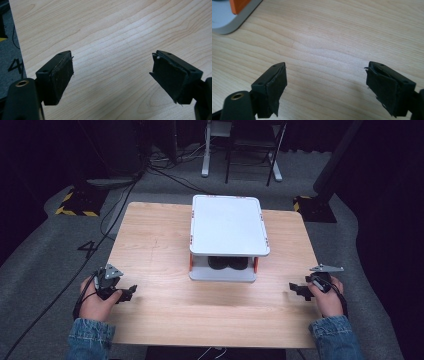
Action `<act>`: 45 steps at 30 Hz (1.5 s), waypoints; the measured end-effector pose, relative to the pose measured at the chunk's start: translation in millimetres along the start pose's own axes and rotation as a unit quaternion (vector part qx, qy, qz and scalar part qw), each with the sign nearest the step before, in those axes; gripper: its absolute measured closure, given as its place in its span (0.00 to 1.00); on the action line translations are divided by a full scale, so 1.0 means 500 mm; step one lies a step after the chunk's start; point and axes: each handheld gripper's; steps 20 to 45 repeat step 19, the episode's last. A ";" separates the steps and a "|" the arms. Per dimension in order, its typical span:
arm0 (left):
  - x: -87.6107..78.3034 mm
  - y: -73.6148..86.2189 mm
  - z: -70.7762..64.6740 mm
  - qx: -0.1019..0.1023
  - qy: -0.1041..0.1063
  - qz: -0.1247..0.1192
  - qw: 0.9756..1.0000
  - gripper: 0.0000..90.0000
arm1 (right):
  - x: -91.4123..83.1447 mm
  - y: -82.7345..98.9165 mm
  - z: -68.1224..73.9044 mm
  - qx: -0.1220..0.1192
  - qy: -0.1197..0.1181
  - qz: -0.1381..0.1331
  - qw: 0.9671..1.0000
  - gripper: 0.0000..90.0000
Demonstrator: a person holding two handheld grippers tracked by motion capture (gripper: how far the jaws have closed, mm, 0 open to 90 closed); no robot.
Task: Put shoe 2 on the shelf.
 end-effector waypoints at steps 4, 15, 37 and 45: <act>0.006 0.003 0.001 -0.002 0.001 0.000 1.000 0.20 | 0.020 0.004 0.006 -0.015 0.010 -0.007 1.000 0.20; 0.007 -0.001 -0.007 0.005 0.010 -0.010 1.000 0.20 | 0.047 0.008 0.018 -0.021 0.034 -0.046 0.998 0.17; 0.006 -0.003 -0.012 -0.002 0.018 -0.017 1.000 0.20 | 0.047 0.008 0.018 -0.020 0.034 -0.045 0.998 0.17; 0.006 -0.003 -0.012 -0.002 0.018 -0.017 1.000 0.20 | 0.047 0.008 0.018 -0.020 0.034 -0.045 0.998 0.17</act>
Point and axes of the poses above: each handheld gripper's, and its own axes: x roughly forward along the jaws, y roughly out of its underside, z roughly to its left, and after that the axes turned 9 degrees about -x, right-handed
